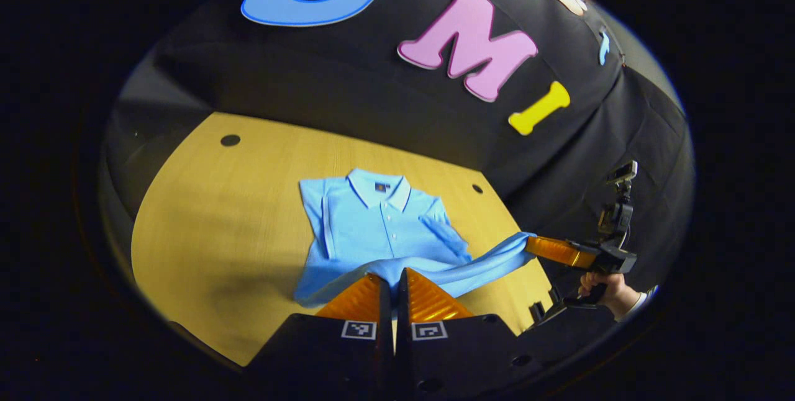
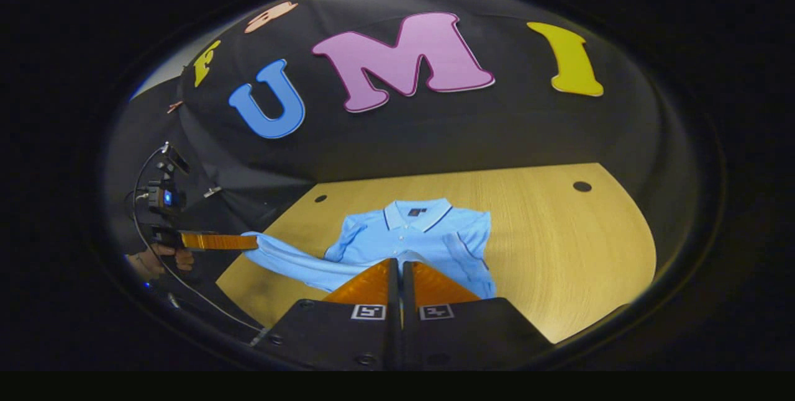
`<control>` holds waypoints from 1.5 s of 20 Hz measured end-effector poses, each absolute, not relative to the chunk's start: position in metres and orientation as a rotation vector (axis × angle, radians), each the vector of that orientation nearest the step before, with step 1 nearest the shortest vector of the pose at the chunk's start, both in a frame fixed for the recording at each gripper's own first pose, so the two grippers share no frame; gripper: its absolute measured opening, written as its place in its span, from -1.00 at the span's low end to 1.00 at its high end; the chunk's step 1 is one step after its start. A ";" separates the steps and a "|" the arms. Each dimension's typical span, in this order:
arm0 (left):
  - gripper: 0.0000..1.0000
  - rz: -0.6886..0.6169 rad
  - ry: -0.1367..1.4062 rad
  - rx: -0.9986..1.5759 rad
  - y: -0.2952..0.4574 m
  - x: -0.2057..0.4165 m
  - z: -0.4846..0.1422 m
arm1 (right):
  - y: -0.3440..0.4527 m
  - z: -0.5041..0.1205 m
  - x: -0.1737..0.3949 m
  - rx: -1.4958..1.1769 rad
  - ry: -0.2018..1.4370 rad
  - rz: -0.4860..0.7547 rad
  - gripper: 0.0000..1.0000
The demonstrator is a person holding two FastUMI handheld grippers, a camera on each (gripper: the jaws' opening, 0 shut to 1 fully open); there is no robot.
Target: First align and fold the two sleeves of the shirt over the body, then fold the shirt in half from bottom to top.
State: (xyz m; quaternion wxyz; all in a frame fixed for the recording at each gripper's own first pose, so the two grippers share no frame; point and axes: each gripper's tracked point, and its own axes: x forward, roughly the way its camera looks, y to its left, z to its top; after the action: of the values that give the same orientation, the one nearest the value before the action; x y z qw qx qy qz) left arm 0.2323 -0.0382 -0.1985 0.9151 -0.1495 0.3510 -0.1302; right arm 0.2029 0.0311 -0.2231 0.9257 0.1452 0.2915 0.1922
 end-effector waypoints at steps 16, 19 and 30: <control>-0.75 0.117 0.852 -0.175 0.018 0.469 -0.369 | 0.044 -0.375 0.419 0.172 0.767 0.265 -0.90; -0.51 0.170 0.864 -0.106 0.021 0.472 -0.381 | 0.037 -0.389 0.421 0.135 0.789 0.246 -0.84; 0.94 0.085 0.651 -0.022 0.011 0.412 -0.253 | 0.002 -0.253 0.384 0.034 0.511 0.305 0.90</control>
State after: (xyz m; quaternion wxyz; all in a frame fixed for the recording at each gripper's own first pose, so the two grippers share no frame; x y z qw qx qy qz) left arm 0.4117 0.0108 -0.2533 0.9466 -0.0108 0.3195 0.0415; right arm 0.3840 0.0016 -0.2527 0.9558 0.0167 0.2518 0.1505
